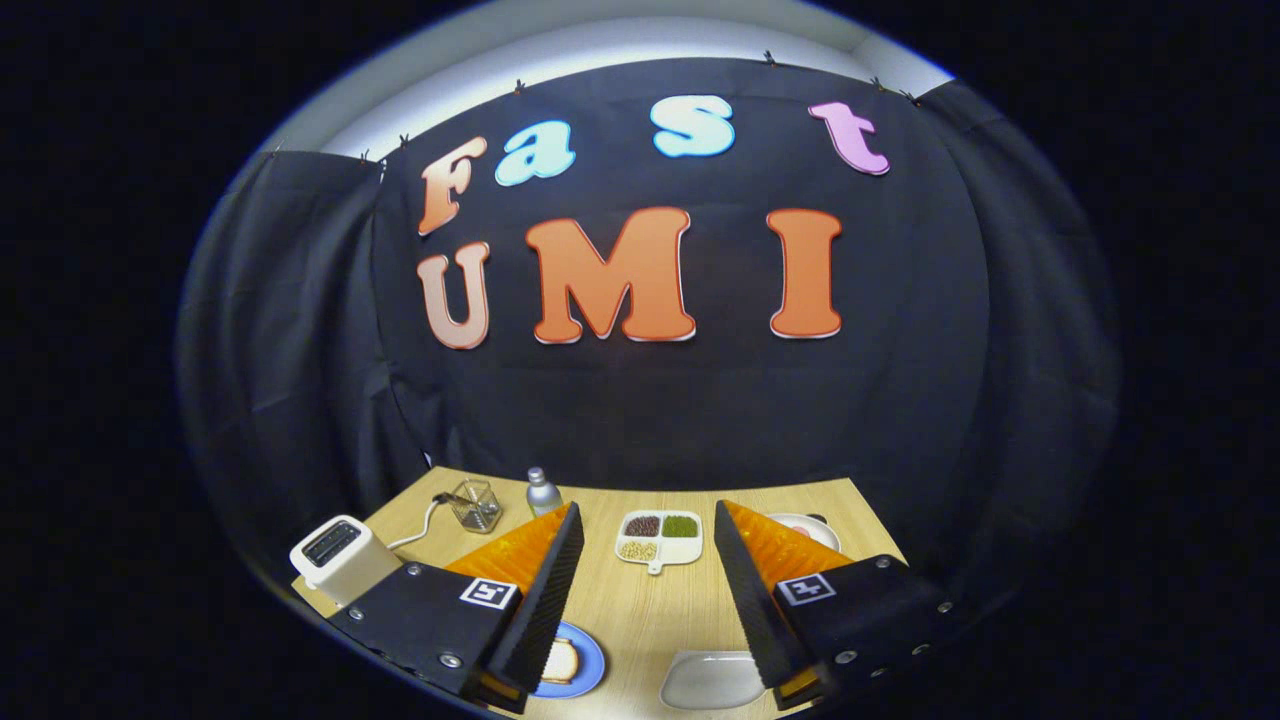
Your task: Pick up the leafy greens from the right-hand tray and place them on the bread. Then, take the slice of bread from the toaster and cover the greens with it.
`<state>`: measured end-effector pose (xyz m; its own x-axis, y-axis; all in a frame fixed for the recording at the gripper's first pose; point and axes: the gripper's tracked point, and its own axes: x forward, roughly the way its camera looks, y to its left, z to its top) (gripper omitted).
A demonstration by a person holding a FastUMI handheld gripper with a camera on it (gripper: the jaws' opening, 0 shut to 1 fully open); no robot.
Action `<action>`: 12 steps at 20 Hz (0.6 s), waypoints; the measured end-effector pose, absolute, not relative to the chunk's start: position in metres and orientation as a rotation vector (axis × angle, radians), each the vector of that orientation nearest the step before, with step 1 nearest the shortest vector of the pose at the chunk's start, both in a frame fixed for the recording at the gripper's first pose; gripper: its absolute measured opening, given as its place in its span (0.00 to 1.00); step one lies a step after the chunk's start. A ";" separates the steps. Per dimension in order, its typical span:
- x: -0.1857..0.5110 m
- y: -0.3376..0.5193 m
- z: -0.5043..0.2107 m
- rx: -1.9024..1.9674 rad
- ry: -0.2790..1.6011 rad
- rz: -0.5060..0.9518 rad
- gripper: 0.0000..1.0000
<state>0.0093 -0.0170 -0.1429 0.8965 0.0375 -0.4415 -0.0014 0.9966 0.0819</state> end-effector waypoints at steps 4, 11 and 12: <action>0.013 -0.030 -0.094 0.023 0.316 -0.012 0.87; 0.003 -0.045 -0.034 -0.045 0.148 -0.059 0.95; 0.001 -0.043 -0.030 -0.045 0.136 -0.053 0.95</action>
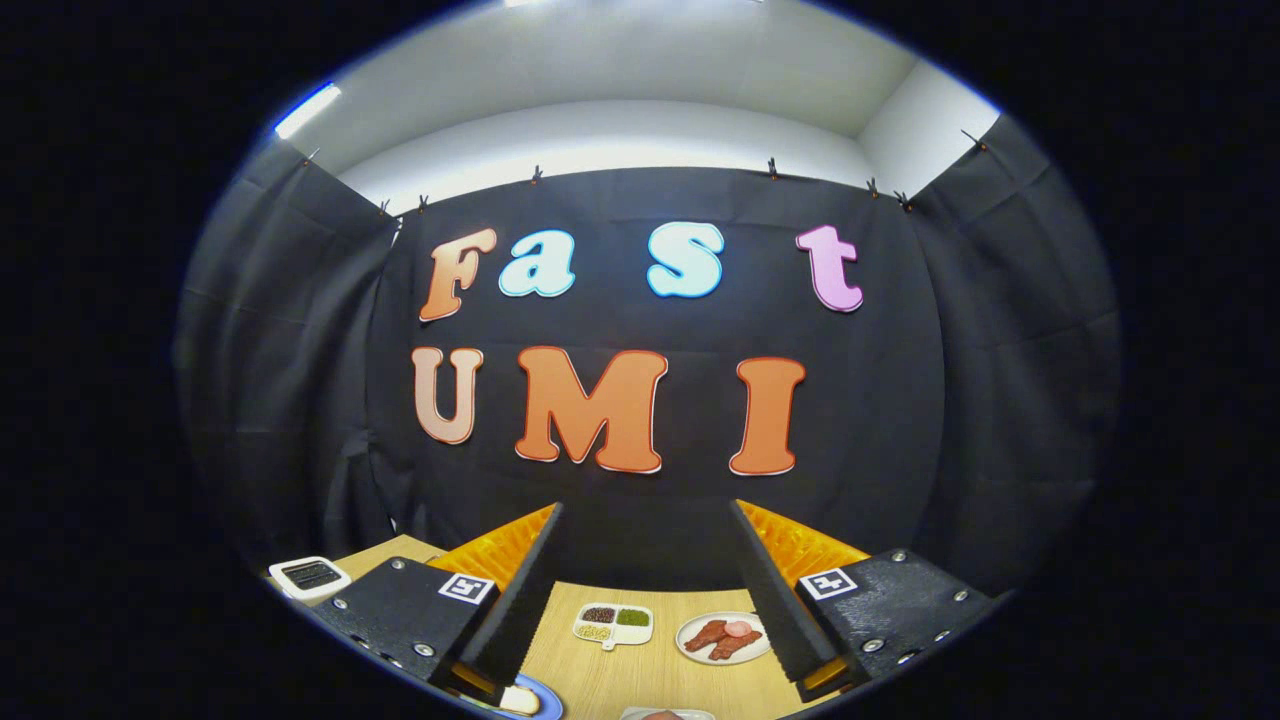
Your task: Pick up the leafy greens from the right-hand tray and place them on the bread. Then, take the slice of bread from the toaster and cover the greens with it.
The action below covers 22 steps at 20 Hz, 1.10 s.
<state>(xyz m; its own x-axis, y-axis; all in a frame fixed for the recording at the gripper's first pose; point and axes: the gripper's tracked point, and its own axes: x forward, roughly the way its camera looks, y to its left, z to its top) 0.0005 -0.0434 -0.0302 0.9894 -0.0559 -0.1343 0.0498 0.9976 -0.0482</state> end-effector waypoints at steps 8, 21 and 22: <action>-0.010 -0.045 -0.004 -0.069 0.069 -0.074 0.96; -0.016 -0.039 -0.002 -0.062 0.064 -0.086 0.97; -0.016 -0.037 0.001 -0.060 0.053 -0.083 0.97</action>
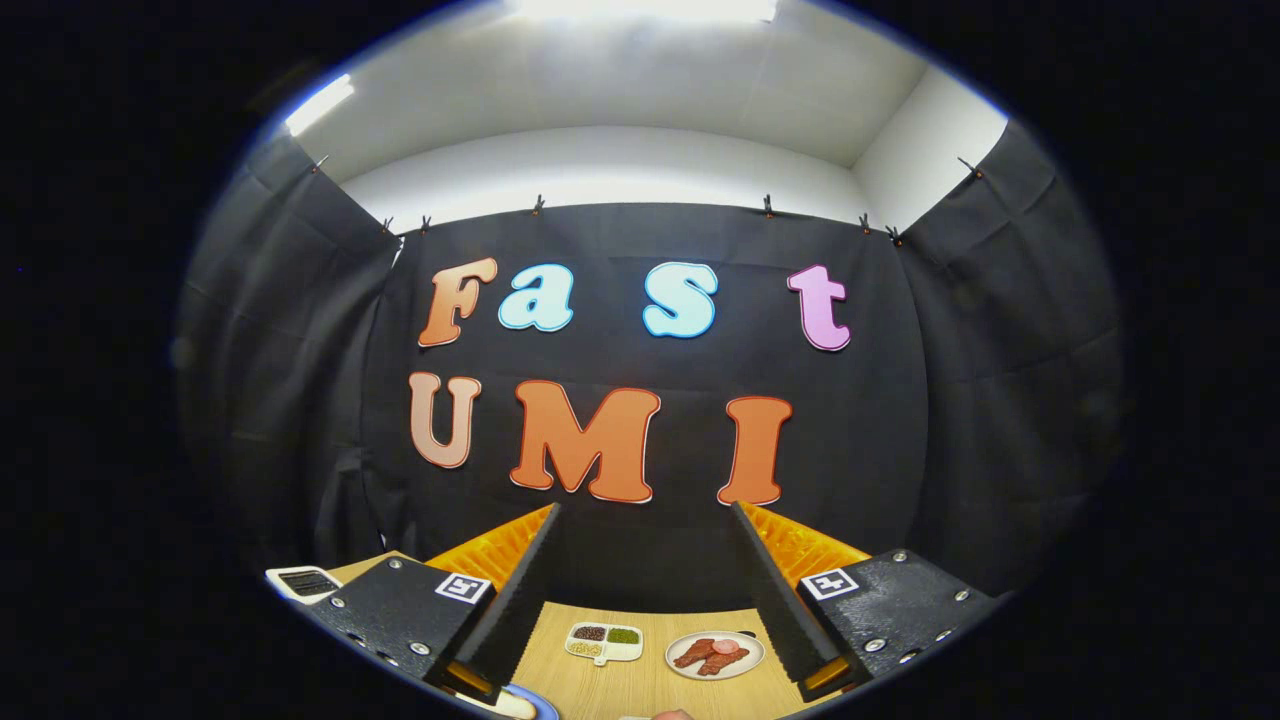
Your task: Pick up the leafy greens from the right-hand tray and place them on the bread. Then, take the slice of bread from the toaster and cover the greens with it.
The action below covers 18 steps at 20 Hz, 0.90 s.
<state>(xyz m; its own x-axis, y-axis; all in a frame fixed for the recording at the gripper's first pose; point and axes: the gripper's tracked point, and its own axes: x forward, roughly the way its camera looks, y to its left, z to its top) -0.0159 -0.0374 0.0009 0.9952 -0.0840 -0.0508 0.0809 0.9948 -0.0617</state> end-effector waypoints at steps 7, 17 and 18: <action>-0.013 -0.029 0.007 -0.084 0.039 -0.074 0.97; -0.004 -0.009 0.014 -0.098 0.038 -0.051 0.98; -0.003 -0.009 0.016 -0.101 0.035 -0.053 0.98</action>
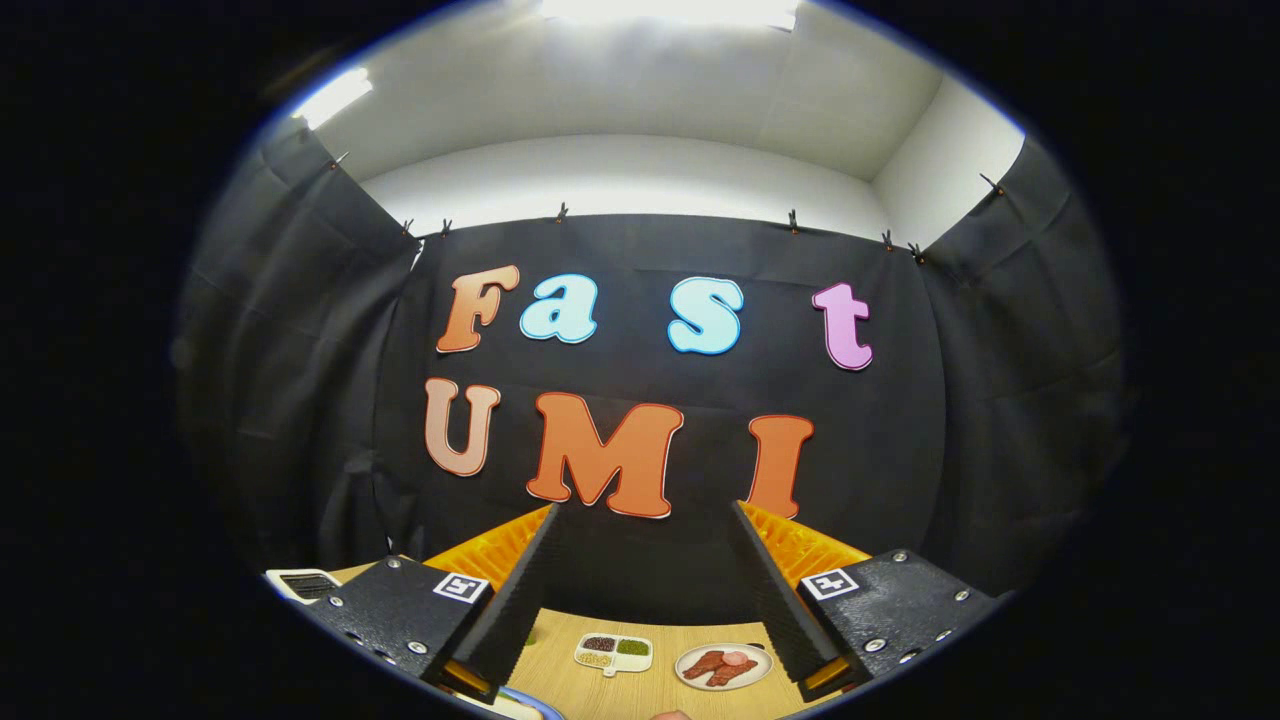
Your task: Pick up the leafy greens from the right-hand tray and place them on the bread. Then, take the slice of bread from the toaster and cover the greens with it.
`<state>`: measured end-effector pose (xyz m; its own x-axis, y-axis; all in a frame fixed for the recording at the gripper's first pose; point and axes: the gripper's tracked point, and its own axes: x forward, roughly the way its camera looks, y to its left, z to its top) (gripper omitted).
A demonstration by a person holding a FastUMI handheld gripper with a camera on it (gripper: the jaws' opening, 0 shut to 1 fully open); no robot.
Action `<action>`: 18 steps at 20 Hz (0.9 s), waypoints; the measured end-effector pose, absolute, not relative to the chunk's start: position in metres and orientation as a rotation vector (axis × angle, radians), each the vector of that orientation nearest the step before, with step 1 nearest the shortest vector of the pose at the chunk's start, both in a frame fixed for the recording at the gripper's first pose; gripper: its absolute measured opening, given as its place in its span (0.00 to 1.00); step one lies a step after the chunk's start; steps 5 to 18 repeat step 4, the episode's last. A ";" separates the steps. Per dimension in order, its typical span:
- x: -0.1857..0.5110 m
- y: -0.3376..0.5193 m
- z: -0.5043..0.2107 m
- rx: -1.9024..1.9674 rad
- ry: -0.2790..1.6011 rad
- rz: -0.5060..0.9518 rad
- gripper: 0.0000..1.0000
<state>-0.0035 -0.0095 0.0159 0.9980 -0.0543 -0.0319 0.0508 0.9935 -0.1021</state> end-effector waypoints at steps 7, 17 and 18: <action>-0.003 -0.010 0.015 -0.099 0.041 -0.063 0.98; -0.003 -0.010 0.015 -0.099 0.041 -0.063 0.98; -0.003 -0.010 0.015 -0.099 0.041 -0.063 0.98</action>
